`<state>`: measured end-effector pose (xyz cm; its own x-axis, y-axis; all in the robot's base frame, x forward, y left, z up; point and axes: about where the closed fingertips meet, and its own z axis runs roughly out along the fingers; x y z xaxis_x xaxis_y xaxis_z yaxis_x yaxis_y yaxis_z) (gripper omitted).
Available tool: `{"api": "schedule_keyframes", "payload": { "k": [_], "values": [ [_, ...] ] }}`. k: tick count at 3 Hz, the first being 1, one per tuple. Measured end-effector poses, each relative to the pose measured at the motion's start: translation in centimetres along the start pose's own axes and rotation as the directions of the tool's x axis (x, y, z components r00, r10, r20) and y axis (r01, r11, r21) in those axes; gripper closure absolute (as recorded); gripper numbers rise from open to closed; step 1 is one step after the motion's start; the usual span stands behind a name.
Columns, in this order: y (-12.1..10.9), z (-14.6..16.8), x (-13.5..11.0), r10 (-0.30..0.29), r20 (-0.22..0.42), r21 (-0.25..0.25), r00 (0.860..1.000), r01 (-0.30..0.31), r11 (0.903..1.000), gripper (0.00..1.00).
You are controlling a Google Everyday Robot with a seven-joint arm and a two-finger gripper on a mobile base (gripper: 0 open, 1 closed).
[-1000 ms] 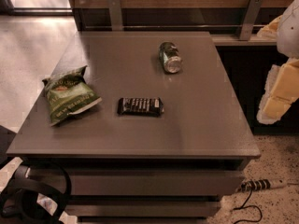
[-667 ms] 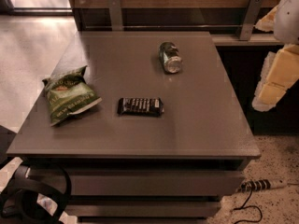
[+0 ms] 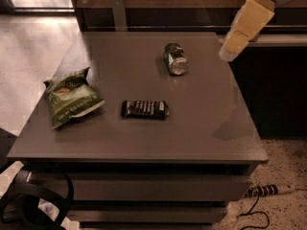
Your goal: Place green can upright
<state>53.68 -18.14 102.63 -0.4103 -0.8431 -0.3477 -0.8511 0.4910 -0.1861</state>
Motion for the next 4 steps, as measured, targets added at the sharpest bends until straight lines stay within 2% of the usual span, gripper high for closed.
{"api": "schedule_keyframes", "payload": {
  "k": [1,2,3,4],
  "values": [
    [-2.4,1.0,-2.5,0.179,0.074,0.058,0.981,-0.183,0.9814,0.0],
    [-4.0,4.9,-3.9,0.302,0.086,0.119,0.949,-0.311,0.943,0.0],
    [-5.5,9.4,-4.4,0.425,0.077,0.167,0.902,-0.432,0.8861,0.0],
    [-7.2,12.2,-4.0,0.56,0.062,0.195,0.826,-0.56,0.8053,0.0]
  ]
}}
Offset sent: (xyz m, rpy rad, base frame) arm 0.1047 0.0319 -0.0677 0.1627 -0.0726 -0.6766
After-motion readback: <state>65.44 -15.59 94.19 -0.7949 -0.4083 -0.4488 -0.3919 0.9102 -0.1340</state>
